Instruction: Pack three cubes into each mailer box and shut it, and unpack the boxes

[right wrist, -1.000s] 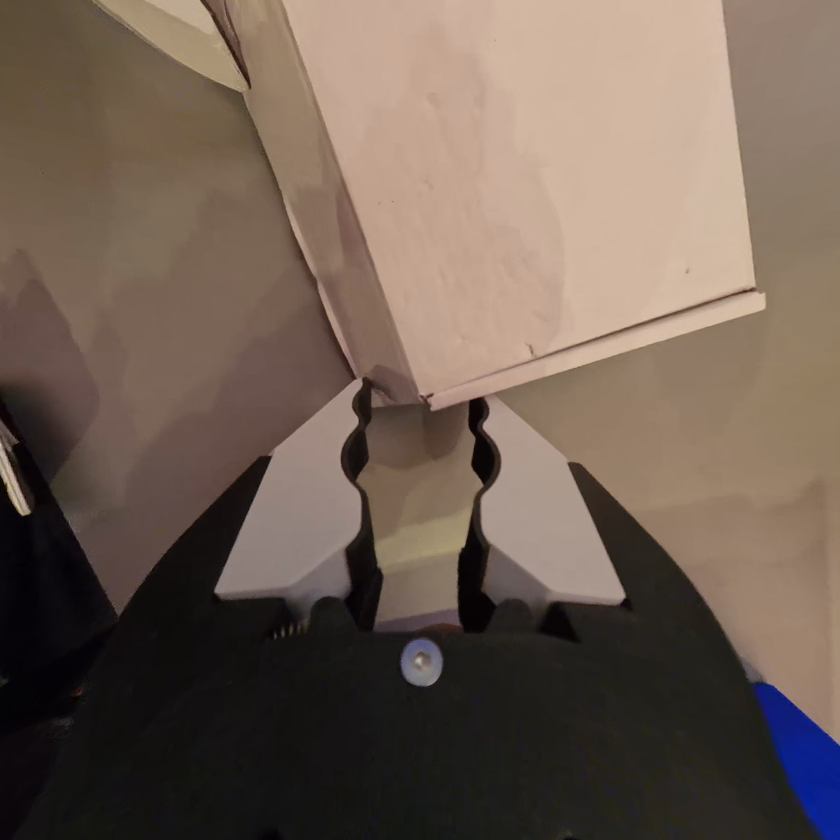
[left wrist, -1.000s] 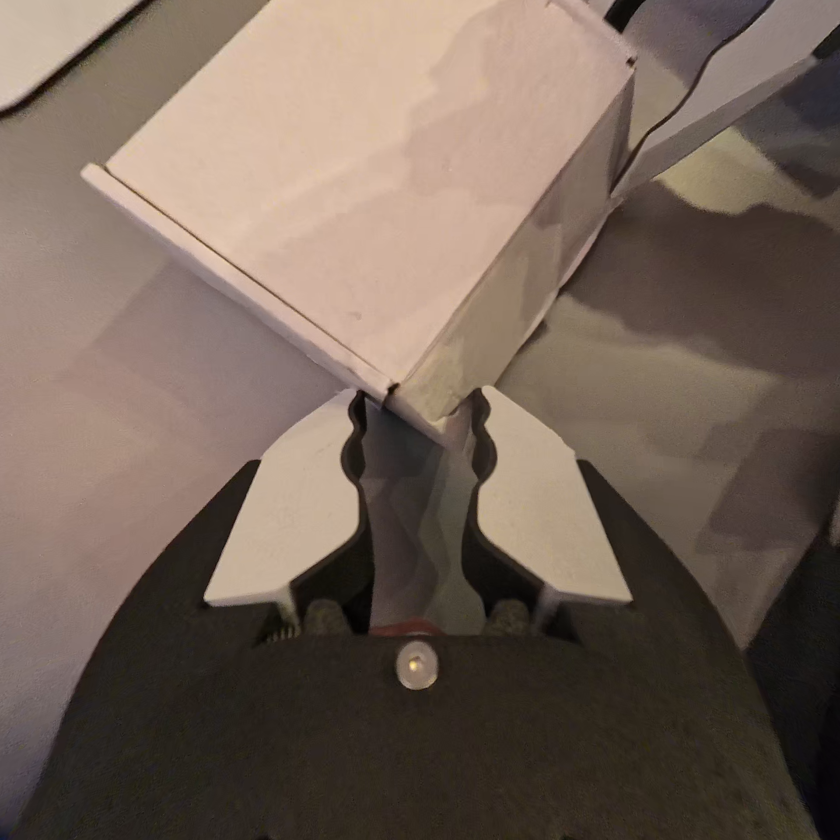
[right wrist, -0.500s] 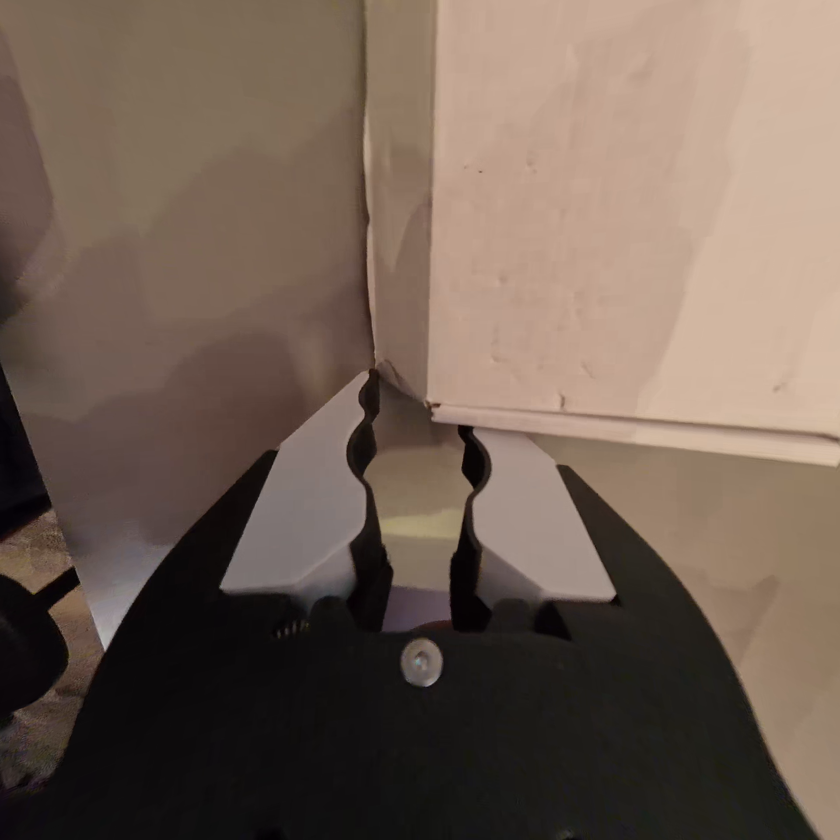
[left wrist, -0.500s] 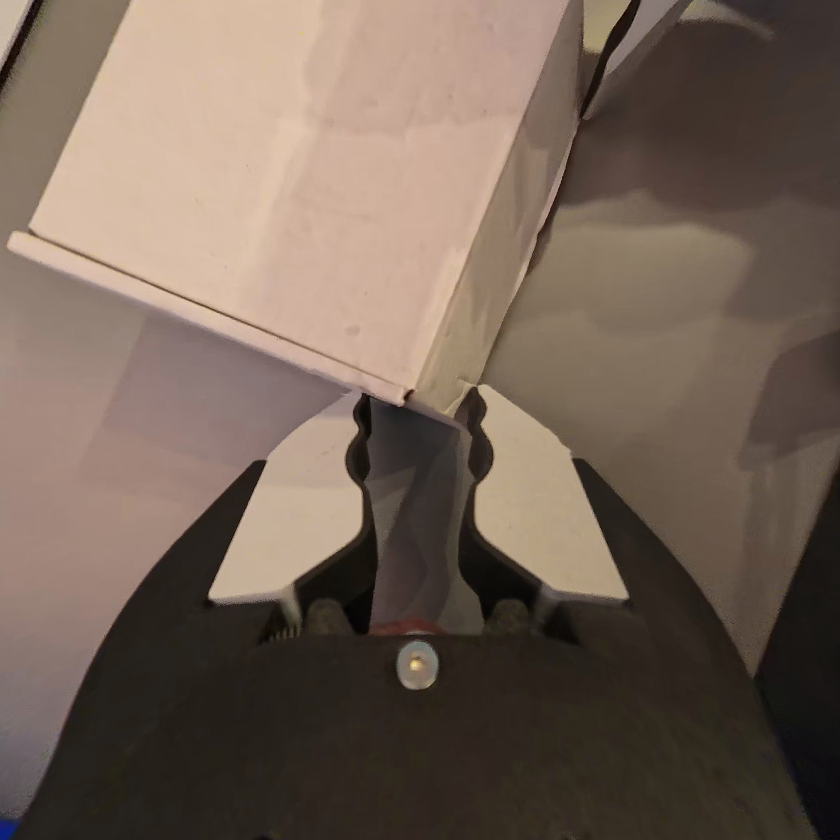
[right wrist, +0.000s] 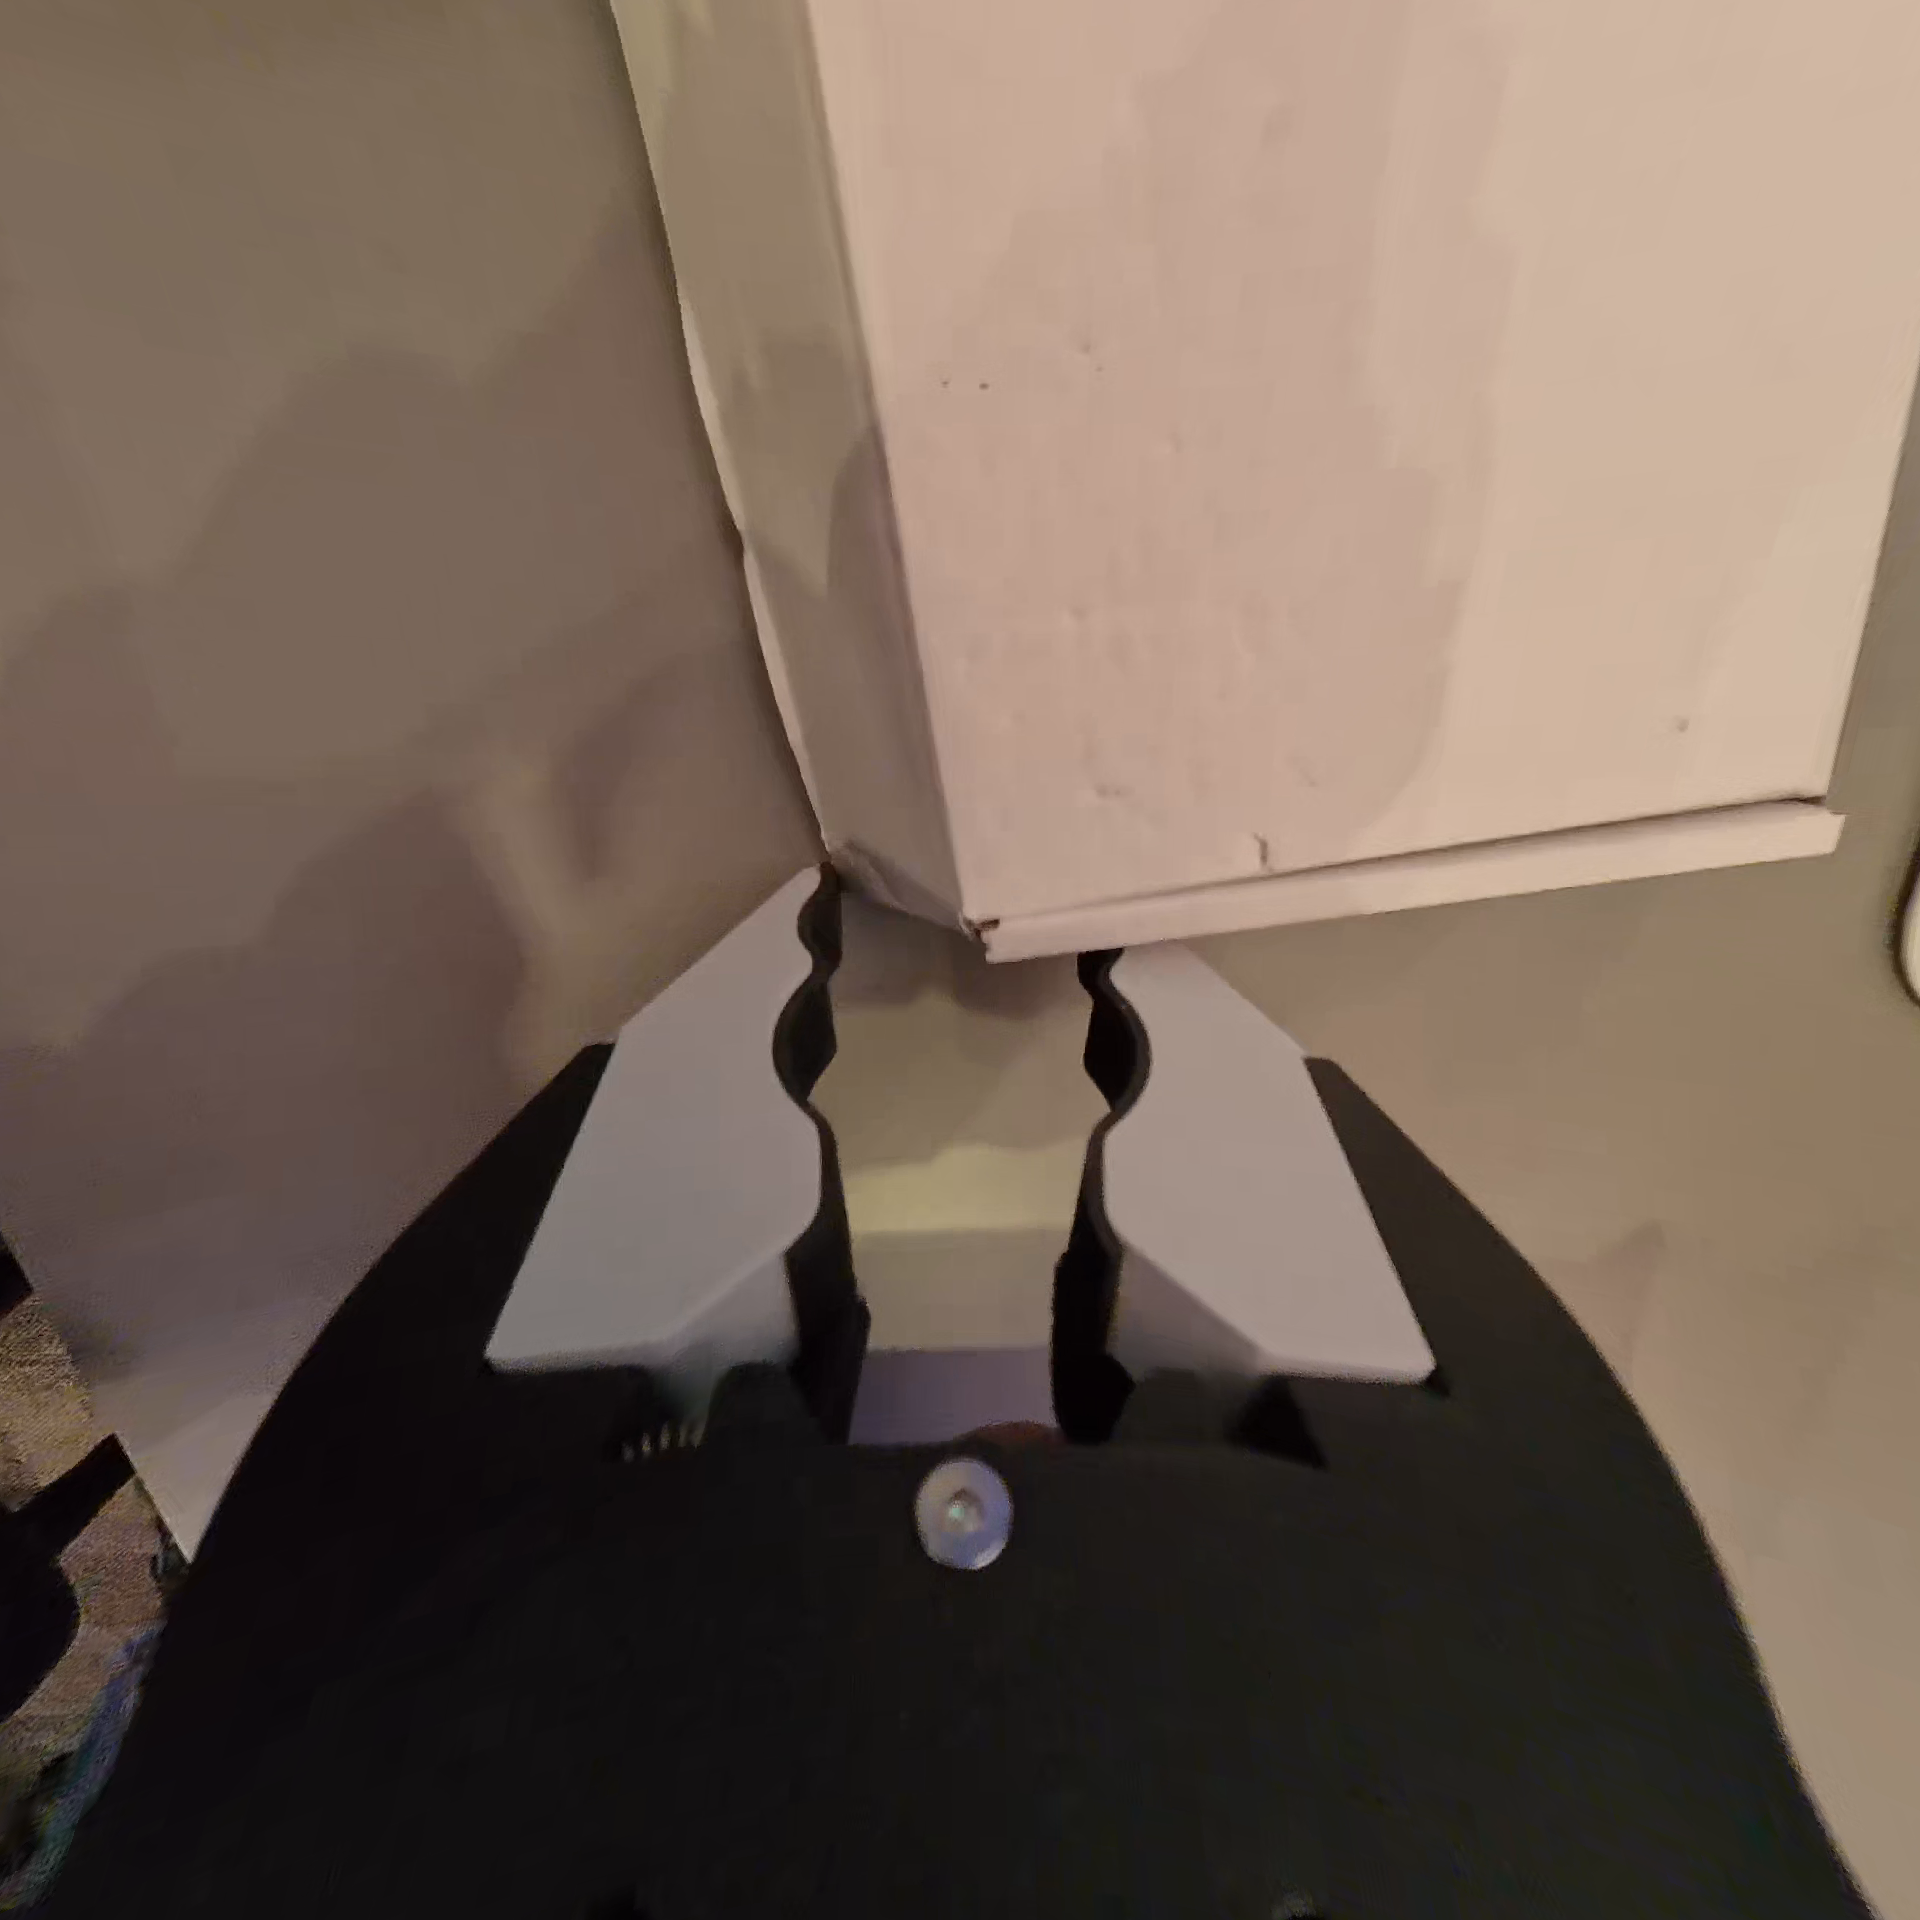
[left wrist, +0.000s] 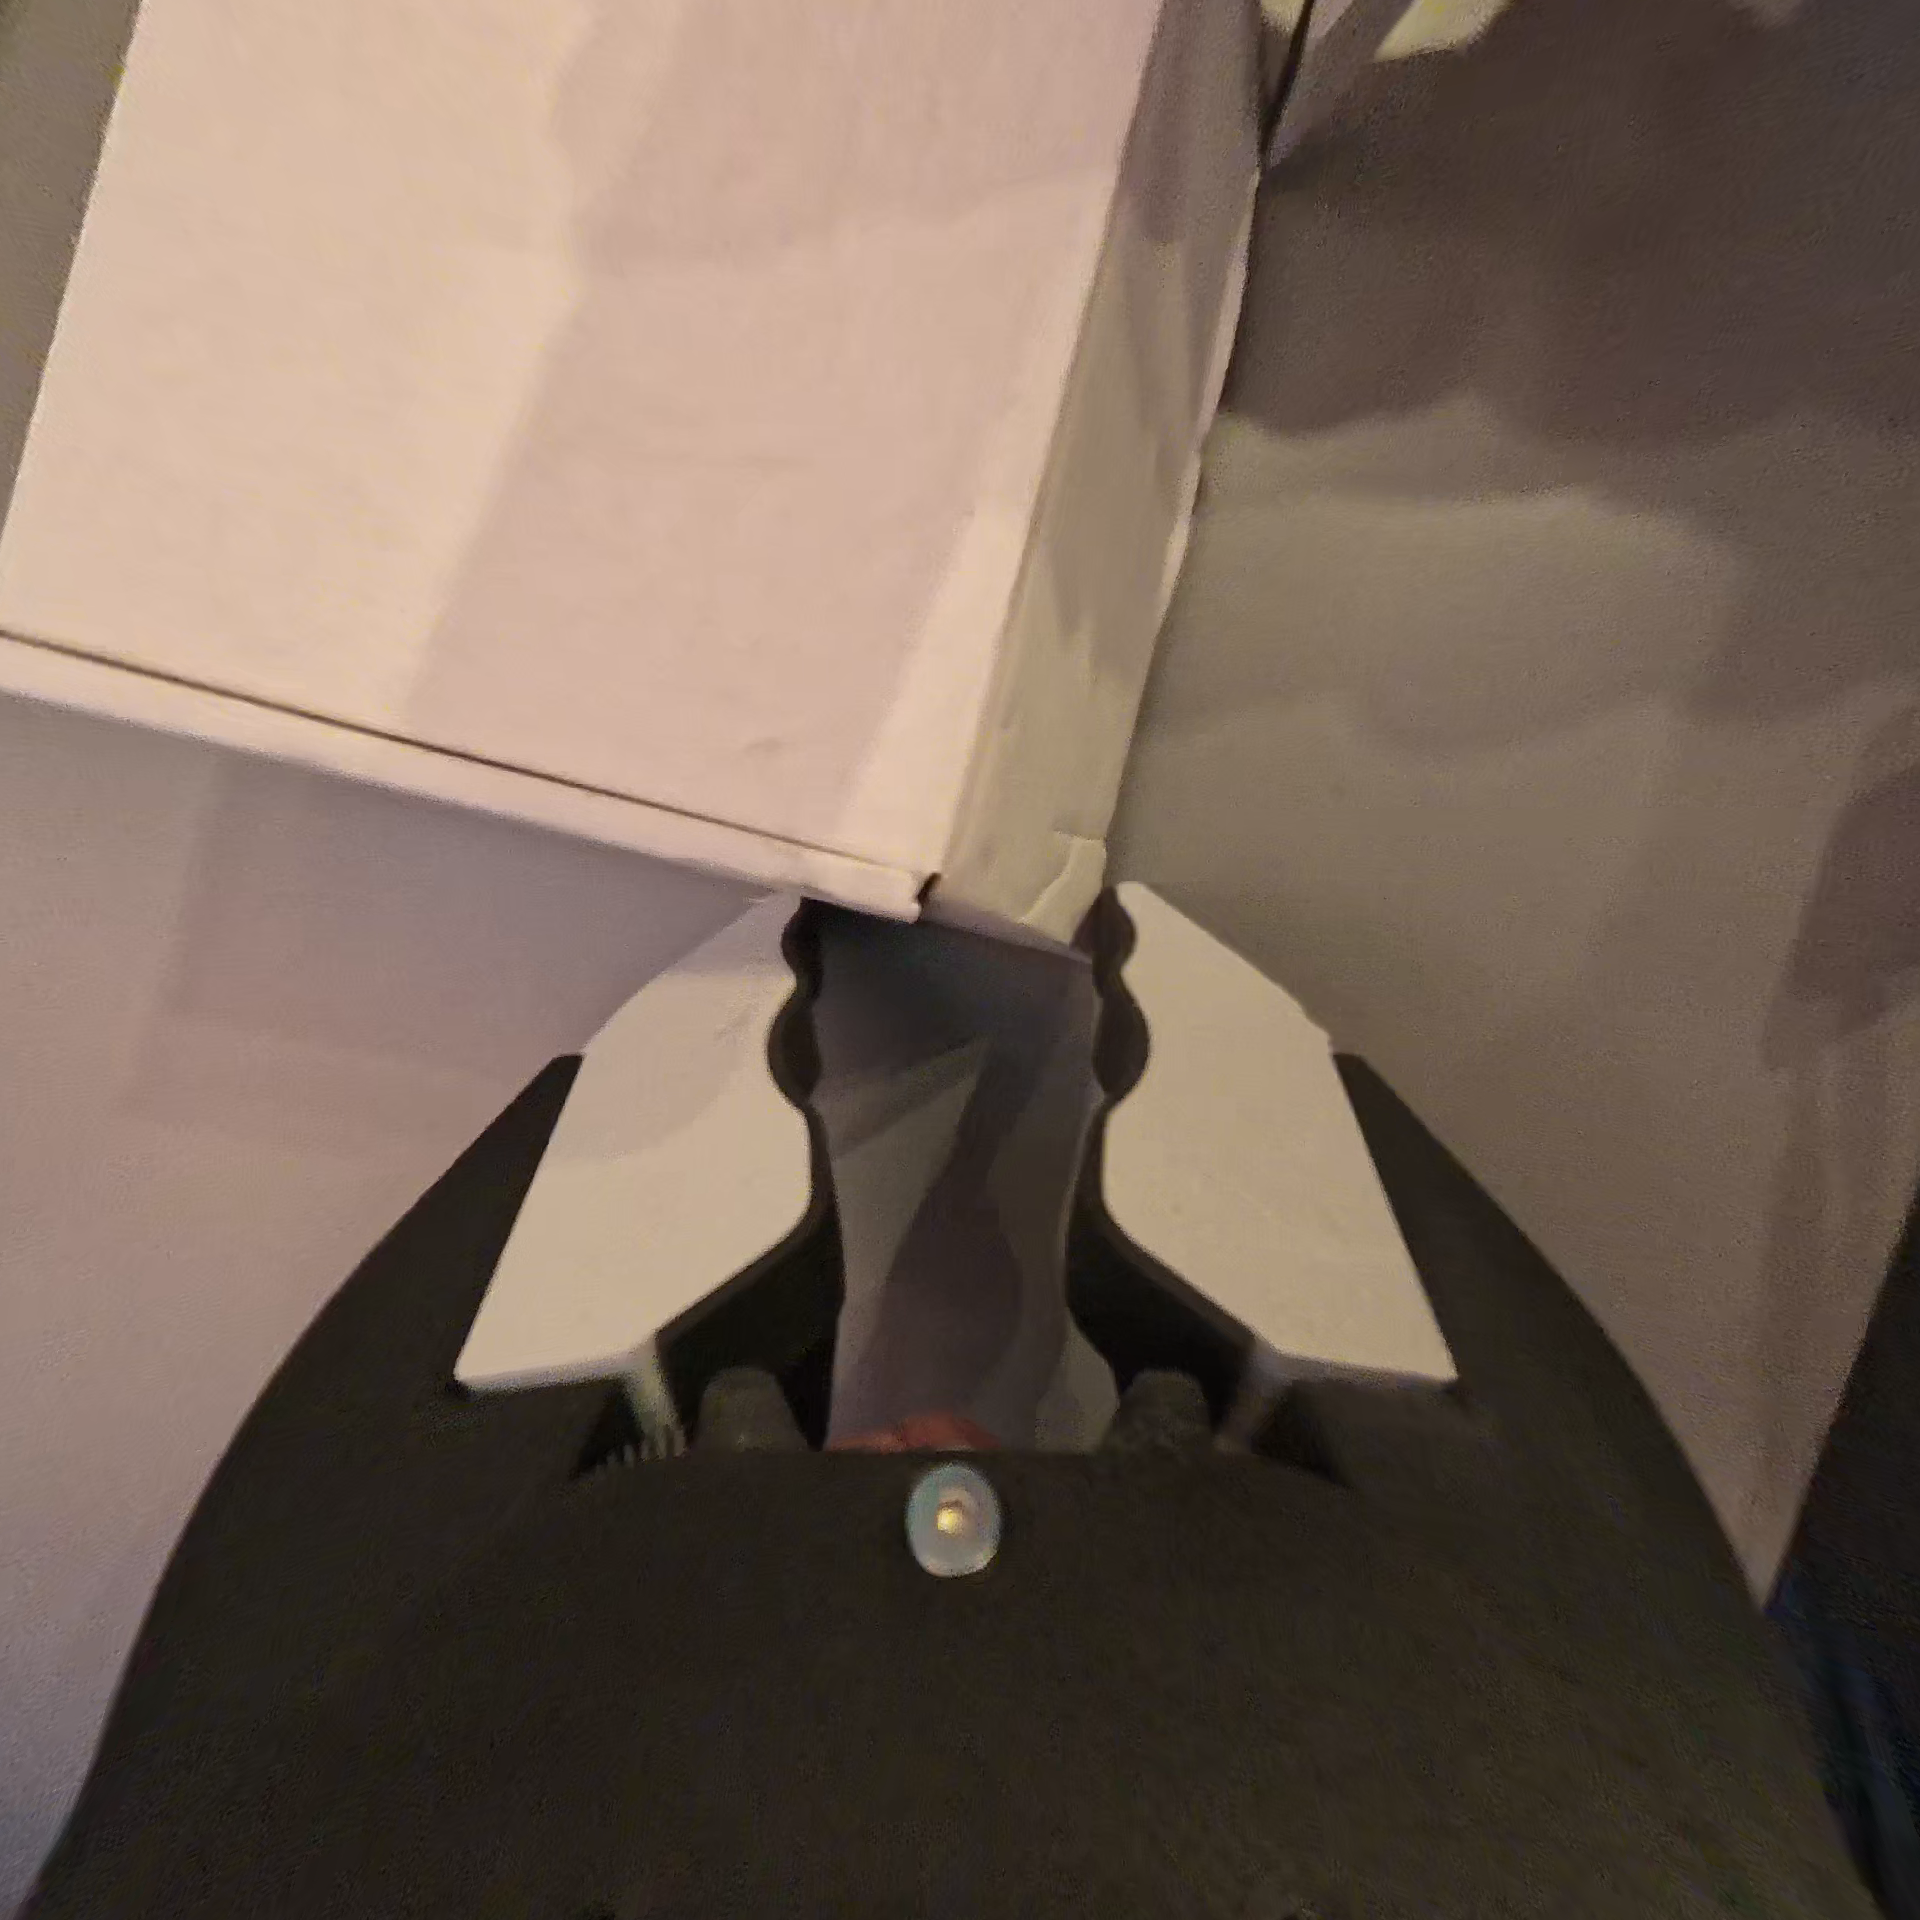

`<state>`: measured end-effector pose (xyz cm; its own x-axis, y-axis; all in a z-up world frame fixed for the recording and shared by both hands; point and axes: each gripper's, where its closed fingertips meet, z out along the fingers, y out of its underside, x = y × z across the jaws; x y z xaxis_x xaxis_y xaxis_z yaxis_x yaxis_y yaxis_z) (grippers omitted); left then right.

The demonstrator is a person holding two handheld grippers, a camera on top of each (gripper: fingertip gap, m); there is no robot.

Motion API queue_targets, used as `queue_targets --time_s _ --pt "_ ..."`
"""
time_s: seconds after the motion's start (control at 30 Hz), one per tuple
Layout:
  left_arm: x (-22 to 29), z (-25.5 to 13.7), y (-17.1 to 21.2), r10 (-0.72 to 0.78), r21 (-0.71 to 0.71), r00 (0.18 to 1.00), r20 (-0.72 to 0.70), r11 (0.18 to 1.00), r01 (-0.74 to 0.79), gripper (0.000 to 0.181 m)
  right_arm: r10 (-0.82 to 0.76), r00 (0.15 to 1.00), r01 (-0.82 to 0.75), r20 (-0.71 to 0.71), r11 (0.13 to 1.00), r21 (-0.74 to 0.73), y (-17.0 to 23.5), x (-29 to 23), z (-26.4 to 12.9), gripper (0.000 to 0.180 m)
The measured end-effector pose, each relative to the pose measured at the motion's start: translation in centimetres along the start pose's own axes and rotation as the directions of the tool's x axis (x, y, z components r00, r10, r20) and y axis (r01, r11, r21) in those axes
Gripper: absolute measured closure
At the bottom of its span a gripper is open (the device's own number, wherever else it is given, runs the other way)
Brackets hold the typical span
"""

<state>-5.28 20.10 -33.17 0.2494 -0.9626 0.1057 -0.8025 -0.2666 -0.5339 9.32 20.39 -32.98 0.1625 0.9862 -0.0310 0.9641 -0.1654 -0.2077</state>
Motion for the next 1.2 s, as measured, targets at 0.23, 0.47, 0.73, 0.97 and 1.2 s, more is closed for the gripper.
queue_targets --time_s 0.23,0.47,0.73,0.97,1.2 --pt "-1.6 0.4 -0.4 0.073 -0.035 0.993 0.092 0.997 -0.070 0.145 -0.026 0.999 0.028 0.020 0.997 -0.074 0.4 -0.2 0.1 0.146" --pt "-2.5 0.7 -1.1 0.048 0.032 0.979 0.196 0.998 -0.056 0.162 -0.057 0.998 0.057 -0.008 0.995 -0.082 0.8 -0.3 0.3 0.180" --pt "-1.3 0.8 -1.0 0.009 0.045 0.992 0.124 0.999 -0.015 0.158 0.064 0.996 -0.067 -0.057 0.996 -0.052 2.3 -0.4 -2.5 0.143" --pt "-0.8 1.0 -1.6 -0.043 0.046 0.995 0.088 0.998 0.039 0.139 -0.083 0.982 0.085 -0.169 0.996 0.002 -4.5 3.2 -3.6 0.046" --pt "-0.1 0.0 -0.5 -0.157 0.089 0.983 0.100 0.985 0.149 0.136 -0.151 0.985 0.132 -0.082 0.971 -0.200 -6.1 4.9 1.6 0.041"
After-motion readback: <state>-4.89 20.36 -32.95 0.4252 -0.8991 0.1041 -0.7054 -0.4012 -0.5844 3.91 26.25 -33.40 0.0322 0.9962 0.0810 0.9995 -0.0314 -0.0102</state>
